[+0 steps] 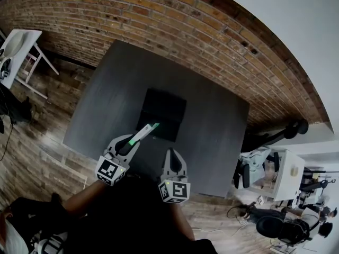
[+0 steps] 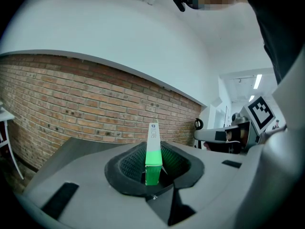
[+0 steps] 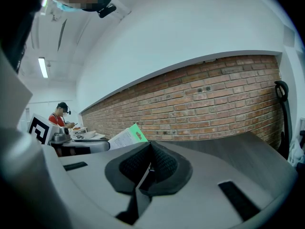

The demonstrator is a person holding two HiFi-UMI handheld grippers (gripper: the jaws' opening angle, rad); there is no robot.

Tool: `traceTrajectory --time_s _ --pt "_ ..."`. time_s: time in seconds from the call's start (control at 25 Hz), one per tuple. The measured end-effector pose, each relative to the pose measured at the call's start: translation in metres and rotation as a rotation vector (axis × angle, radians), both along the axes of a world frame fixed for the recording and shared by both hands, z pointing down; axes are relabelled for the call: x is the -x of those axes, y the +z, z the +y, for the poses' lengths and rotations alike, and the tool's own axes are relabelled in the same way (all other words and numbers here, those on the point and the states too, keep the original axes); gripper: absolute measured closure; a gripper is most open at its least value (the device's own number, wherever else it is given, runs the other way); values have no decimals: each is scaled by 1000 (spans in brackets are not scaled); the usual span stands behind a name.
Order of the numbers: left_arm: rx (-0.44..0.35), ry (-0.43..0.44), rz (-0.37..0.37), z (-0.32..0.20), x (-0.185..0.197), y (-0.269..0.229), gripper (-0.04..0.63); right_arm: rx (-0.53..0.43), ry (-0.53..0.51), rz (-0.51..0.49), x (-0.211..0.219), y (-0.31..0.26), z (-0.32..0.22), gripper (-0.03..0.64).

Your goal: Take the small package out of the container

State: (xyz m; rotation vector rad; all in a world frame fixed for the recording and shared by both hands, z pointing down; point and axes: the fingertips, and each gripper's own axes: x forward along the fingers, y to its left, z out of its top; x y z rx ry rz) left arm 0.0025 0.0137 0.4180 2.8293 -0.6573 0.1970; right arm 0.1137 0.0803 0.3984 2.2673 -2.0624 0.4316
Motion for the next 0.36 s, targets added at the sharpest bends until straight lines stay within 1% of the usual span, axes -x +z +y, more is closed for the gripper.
traceTrajectory --time_s 0.36 --pt "4 8 3 0 -4 -1 485 5 -1 2 -2 0 0 593"
